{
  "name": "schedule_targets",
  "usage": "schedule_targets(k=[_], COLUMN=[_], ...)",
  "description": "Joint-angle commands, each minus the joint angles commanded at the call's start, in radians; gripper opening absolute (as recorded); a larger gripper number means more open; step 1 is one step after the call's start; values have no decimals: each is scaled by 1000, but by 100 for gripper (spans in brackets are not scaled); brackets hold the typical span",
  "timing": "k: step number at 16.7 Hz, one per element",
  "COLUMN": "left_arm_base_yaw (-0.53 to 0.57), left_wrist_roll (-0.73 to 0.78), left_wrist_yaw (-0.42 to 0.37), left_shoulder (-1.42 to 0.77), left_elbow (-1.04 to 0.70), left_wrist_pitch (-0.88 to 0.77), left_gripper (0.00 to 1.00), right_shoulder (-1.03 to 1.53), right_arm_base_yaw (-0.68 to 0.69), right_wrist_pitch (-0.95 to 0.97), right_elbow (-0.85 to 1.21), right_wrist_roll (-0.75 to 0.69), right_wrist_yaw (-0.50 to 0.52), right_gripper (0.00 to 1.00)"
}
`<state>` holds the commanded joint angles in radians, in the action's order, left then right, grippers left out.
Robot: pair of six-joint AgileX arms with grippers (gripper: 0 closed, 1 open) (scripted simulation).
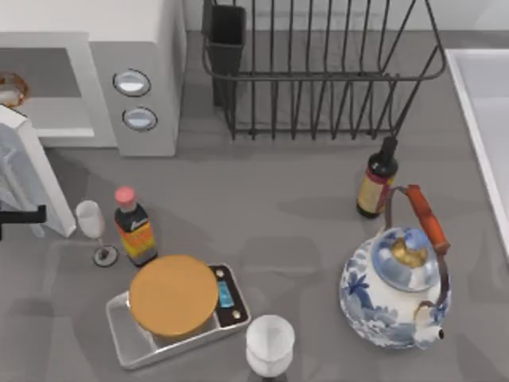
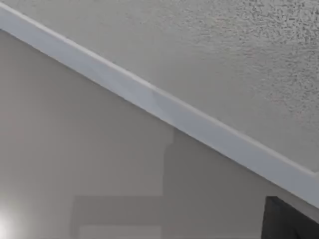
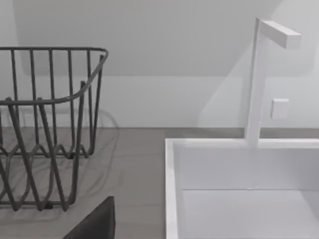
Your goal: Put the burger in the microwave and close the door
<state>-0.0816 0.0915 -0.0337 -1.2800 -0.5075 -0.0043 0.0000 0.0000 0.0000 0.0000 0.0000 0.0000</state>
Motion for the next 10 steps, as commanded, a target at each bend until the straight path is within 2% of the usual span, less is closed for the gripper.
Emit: schedule_targets(k=[10], left_arm_base_yaw=[29], left_wrist_roll=[-16], left_wrist_yaw=[19], left_shoulder=[-280], left_elbow=[-169], left_wrist_pitch=[117], left_gripper=[0], right_shoulder=[0], right_arm_base_yaw=[0], right_wrist_pitch=[0], right_elbow=[0], right_wrist_roll=[0], right_wrist_yaw=[0], right_gripper=[100])
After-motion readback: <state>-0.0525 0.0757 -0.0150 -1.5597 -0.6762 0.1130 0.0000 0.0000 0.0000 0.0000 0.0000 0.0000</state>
